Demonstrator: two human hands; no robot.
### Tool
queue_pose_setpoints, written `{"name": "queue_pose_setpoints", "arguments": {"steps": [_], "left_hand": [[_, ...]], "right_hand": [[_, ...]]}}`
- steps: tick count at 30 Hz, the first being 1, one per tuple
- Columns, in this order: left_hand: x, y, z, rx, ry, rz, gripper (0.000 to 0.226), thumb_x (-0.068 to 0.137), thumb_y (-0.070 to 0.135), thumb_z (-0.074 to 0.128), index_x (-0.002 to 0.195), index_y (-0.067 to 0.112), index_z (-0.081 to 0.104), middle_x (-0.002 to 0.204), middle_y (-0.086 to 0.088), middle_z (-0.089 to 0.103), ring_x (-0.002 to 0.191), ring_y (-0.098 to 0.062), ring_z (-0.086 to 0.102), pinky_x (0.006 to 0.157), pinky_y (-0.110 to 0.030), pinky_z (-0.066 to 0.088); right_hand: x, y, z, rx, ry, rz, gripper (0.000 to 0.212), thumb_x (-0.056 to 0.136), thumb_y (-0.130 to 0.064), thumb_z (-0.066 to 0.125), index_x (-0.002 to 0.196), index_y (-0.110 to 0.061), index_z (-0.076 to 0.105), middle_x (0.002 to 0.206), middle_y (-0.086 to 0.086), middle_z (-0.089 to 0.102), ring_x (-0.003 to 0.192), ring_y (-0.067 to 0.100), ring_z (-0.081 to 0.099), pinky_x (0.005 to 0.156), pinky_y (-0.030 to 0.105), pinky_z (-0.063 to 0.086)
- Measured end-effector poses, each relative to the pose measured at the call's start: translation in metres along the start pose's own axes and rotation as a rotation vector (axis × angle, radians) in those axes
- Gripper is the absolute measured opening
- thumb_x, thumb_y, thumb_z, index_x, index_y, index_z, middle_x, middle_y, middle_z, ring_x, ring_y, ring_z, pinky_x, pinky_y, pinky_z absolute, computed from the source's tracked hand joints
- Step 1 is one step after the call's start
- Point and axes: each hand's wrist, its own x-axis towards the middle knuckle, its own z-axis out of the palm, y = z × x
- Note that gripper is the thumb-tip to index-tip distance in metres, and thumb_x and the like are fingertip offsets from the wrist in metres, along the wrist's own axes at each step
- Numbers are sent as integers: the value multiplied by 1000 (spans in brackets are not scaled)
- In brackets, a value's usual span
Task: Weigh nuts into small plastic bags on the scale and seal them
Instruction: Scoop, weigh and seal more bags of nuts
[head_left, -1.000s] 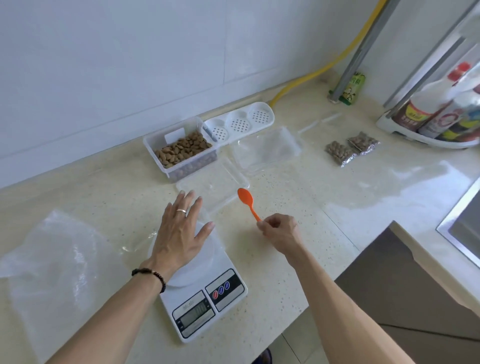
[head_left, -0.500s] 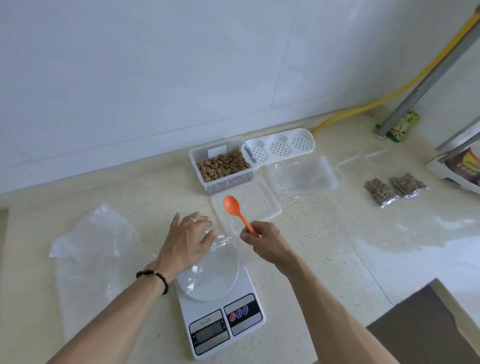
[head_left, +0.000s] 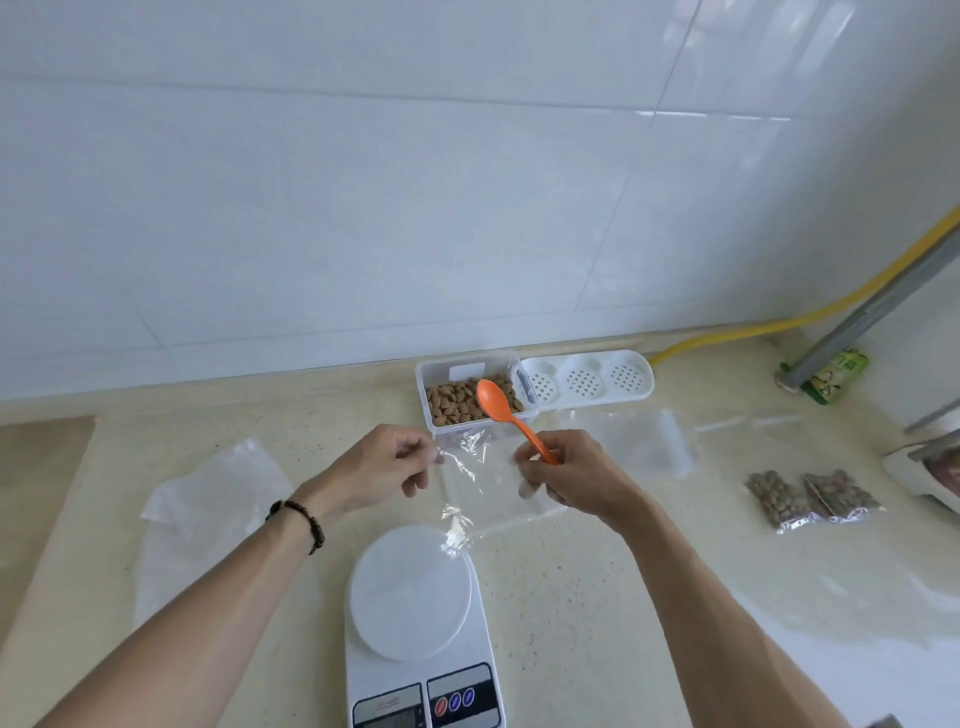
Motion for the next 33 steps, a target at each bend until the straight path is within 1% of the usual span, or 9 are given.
{"name": "queue_pose_setpoints", "arguments": {"steps": [6,11,16,18,20,23,26,29,33], "left_hand": [[-3,-6,-16,186,30,10,24,99,18,47,84,14,64,57,8,56,56,-8,52,64,-29,44],[-4,1,-27,89,68,95,27,99,18,51,76,8,63,52,3,51,62,-11,54,70,-26,46],[0,-9,-39,372,197,83,25,94,33,55,84,13,66,78,2,67,84,-13,66,74,-22,47],[0,-5,-35,585,211,141,59,82,66,44,114,21,64,112,2,65,108,-19,59,93,-35,45],[3,0,-21,736,99,163,113,61,95,34,146,21,35,144,-2,46,134,-21,40,114,-42,26],[13,4,8,908,64,211,139,53,91,53,153,15,-5,161,-4,10,148,-19,8,120,-49,0],[23,5,16,800,198,261,134,56,81,64,152,14,0,156,-2,18,144,-20,16,121,-47,5],[33,0,14,582,310,367,107,58,66,71,143,23,22,123,5,43,118,-16,42,111,-39,27],[46,-11,10,473,350,389,94,57,62,70,135,28,30,113,11,45,108,-12,47,100,-33,35]], "right_hand": [[2,-1,-8,33,98,7,10,88,-2,58,91,-6,67,68,15,70,44,8,41,46,18,35],[11,-5,-3,133,184,8,12,87,3,58,89,-8,64,61,13,67,41,8,40,43,19,32],[18,-15,5,298,173,47,14,87,7,55,96,1,64,62,14,66,41,10,34,38,20,27],[22,-19,13,278,199,50,14,86,8,55,95,3,64,60,14,67,40,11,37,37,19,30],[26,-24,22,247,202,38,13,86,7,56,95,2,64,60,13,68,38,9,41,38,18,33],[30,-30,34,234,137,12,12,88,4,57,97,-1,64,67,16,70,40,7,47,41,17,37],[38,-30,41,282,96,7,10,90,1,58,98,-2,64,74,19,71,44,10,46,42,18,36],[49,-26,40,308,92,18,9,91,-2,60,98,-4,65,76,18,72,46,11,47,44,20,37],[64,-20,36,271,135,25,18,96,-21,59,94,-5,66,78,14,72,48,12,47,42,20,35]]}}
